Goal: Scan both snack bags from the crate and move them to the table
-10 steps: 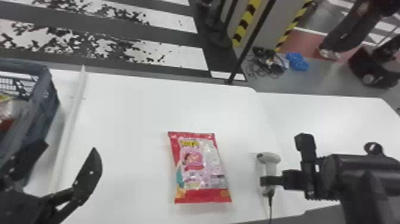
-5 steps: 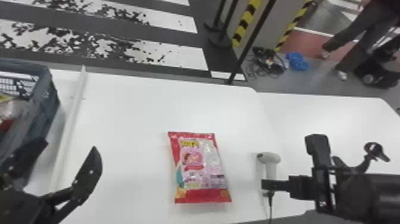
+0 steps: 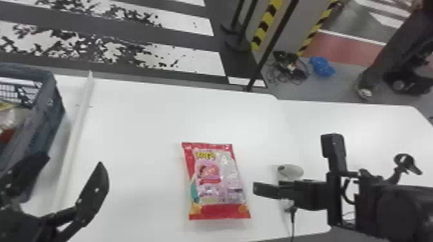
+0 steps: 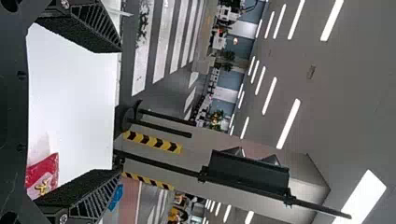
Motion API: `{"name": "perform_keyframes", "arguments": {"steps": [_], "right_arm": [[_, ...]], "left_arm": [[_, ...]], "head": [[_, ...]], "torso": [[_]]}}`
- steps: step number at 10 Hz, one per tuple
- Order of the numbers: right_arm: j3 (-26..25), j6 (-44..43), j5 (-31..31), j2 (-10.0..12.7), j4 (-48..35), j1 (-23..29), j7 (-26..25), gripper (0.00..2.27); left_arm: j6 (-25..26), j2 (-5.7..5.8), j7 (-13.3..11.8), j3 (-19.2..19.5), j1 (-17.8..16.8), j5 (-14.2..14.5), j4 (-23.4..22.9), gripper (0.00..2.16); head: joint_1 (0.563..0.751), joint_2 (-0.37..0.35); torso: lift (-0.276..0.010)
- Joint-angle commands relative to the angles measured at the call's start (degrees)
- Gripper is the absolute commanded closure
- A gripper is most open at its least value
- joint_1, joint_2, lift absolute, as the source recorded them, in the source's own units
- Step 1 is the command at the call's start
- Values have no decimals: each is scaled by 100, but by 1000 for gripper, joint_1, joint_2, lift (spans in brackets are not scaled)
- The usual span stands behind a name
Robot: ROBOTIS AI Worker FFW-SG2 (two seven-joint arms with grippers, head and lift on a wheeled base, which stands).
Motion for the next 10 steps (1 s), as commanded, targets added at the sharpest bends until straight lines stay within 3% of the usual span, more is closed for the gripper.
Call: {"name": "perform_keyframes", "arguments": {"steps": [1, 3, 5, 7, 10], "right_arm": [[98, 29, -178, 15, 731, -352, 364, 63], [318, -106, -125, -117, 1715, -616, 724, 63], [406, -879, -46, -240, 2708, -958, 1261, 63], [590, -1846, -28, -468, 3359, -1099, 1472, 63], [828, -2602, 86, -706, 4009, -1169, 1603, 63]], "left_arm": [[-5, -2, 0, -8, 25, -9, -19, 70], [13, -46, 18, -8, 95, -124, -28, 70], [-5, -63, 70, -17, 131, -212, -28, 70], [13, -116, 193, -87, 148, -431, -45, 70], [30, -186, 325, -210, 148, -669, -36, 70]], "head": [[695, -350], [695, -322], [695, -315], [695, -317], [695, -346]], "torso": [[-87], [-87], [-87], [-87], [-87]]}}
